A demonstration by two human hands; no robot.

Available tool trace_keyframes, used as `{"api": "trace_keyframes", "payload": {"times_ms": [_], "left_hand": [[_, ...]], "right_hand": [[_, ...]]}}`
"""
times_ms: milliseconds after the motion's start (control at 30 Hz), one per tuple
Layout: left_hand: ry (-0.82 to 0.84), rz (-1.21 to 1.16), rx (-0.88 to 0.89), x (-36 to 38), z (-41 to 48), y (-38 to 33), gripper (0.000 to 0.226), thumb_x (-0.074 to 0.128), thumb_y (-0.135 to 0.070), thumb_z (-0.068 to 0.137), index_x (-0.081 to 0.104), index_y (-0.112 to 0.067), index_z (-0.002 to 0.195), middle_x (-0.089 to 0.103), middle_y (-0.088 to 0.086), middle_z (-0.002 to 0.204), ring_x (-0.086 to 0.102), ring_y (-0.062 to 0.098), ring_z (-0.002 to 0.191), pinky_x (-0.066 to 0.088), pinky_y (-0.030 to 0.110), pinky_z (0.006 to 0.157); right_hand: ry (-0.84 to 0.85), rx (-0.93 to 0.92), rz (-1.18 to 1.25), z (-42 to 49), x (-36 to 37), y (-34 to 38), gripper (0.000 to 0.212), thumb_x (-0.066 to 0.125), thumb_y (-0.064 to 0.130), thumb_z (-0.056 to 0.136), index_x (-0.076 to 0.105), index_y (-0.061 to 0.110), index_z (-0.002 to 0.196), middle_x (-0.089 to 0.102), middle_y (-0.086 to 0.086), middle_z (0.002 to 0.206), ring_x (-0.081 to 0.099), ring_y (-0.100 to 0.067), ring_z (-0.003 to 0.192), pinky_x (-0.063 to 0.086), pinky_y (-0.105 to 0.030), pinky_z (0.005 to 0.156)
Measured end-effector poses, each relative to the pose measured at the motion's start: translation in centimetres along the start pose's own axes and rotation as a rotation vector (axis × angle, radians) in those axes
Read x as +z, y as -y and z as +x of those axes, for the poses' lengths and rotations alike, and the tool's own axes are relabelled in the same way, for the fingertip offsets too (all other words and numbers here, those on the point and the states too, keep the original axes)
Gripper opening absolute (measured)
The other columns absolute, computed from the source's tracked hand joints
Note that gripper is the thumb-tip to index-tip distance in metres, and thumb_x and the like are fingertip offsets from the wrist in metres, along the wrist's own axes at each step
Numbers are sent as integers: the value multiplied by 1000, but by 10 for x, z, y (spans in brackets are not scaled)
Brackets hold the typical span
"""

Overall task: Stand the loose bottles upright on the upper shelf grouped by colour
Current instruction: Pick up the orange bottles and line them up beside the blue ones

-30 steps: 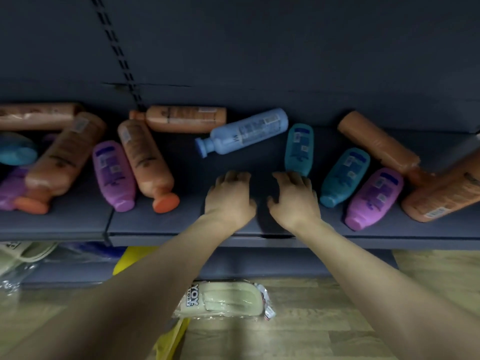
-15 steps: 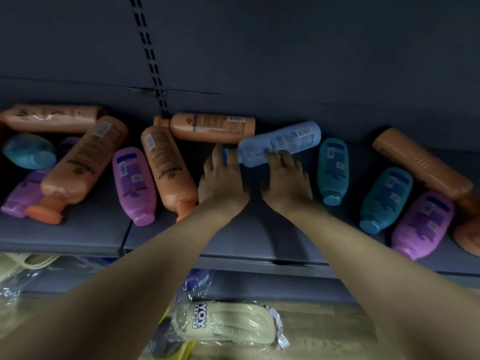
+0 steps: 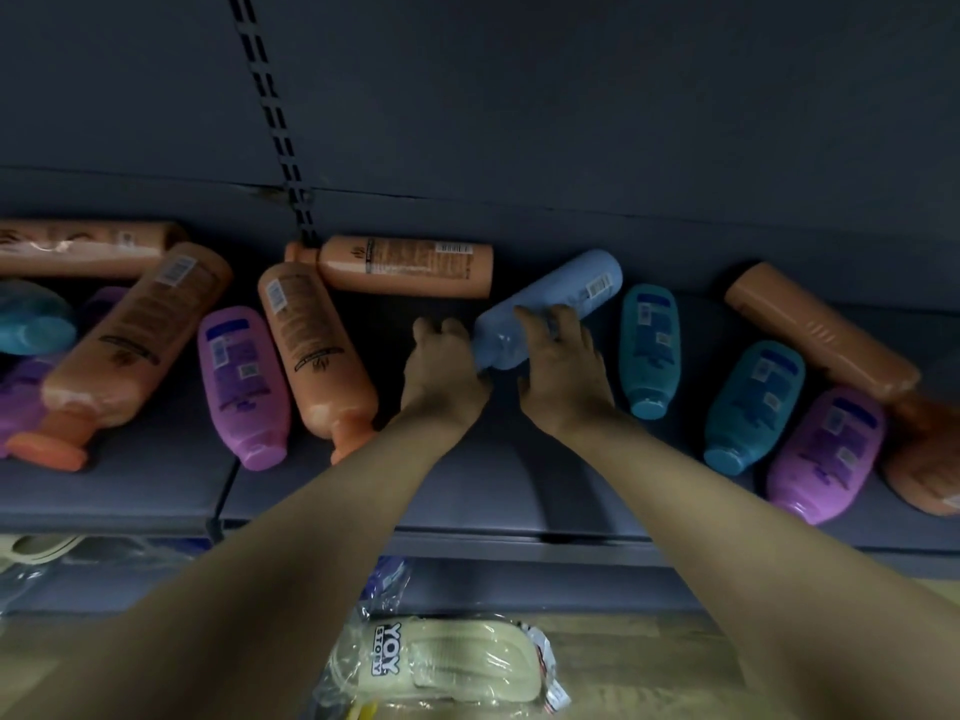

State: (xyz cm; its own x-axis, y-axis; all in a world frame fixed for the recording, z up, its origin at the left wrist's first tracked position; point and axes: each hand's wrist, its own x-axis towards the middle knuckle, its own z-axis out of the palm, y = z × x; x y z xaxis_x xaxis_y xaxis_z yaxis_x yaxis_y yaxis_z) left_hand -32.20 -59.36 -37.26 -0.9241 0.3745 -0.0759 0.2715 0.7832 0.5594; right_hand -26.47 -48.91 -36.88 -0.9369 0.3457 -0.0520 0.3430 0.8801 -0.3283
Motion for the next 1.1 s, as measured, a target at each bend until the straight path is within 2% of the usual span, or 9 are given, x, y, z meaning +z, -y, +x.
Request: {"api": "trace_keyframes", "payload": {"times_ms": [133,233,400,600,667,767,933,1100], "left_hand": [[-20,-106,45,-4,-20,-11,45,71,-6,73,50,-1,113,48,16,120,51,32,109,45,36,87],[-57,-155,125,-12,-38,-21,41,70,-3,70,51,0,107,47,16,116,48,33,107,42,35,86],[-98,-196,216,-33,-65,-38,42,74,-9,68,55,-2,105,49,15,112,50,31,100,40,32,77],[-104,-162,268,-61,-92,-53,32,76,-3,63,58,3,89,53,20,98,53,38,89,44,37,71],[-80,-138,287,-73,-100,-57,30,76,-4,62,58,2,85,55,20,95,54,37,88,46,37,70],[-36,-88,309,-95,-115,-68,31,74,-5,63,61,-1,91,54,19,100,54,35,88,38,29,69],[90,-24,308,-125,-143,-80,41,78,-8,61,61,-5,98,47,8,95,51,29,91,30,25,68],[173,-23,299,-155,-172,-96,40,74,-5,61,56,-13,96,38,-2,92,46,19,87,33,24,68]], "right_hand": [[29,50,77,-13,-5,-3,83,51,2,89,5,30,151,1,-5,152,28,-29,131,35,-37,107],[15,87,156,-24,-12,-3,83,51,2,90,3,33,150,-3,-4,153,32,-30,129,41,-33,100],[-22,104,191,-43,-31,3,75,54,13,91,11,31,150,5,-7,152,46,-36,117,46,-42,94],[5,27,178,-74,-61,14,66,59,24,89,26,21,146,22,-10,149,50,-37,114,47,-42,89],[12,-5,168,-85,-70,20,62,61,26,87,33,16,142,30,-13,142,53,-38,108,48,-39,81],[35,-34,164,-104,-84,28,62,66,28,82,39,12,136,38,-14,133,53,-39,103,42,-34,70],[157,-109,97,-134,-111,37,67,71,28,79,38,17,136,39,-7,133,45,-31,115,47,-42,85],[210,-147,147,-164,-141,44,78,74,31,77,32,23,142,37,4,140,41,-23,122,45,-41,93]]}}
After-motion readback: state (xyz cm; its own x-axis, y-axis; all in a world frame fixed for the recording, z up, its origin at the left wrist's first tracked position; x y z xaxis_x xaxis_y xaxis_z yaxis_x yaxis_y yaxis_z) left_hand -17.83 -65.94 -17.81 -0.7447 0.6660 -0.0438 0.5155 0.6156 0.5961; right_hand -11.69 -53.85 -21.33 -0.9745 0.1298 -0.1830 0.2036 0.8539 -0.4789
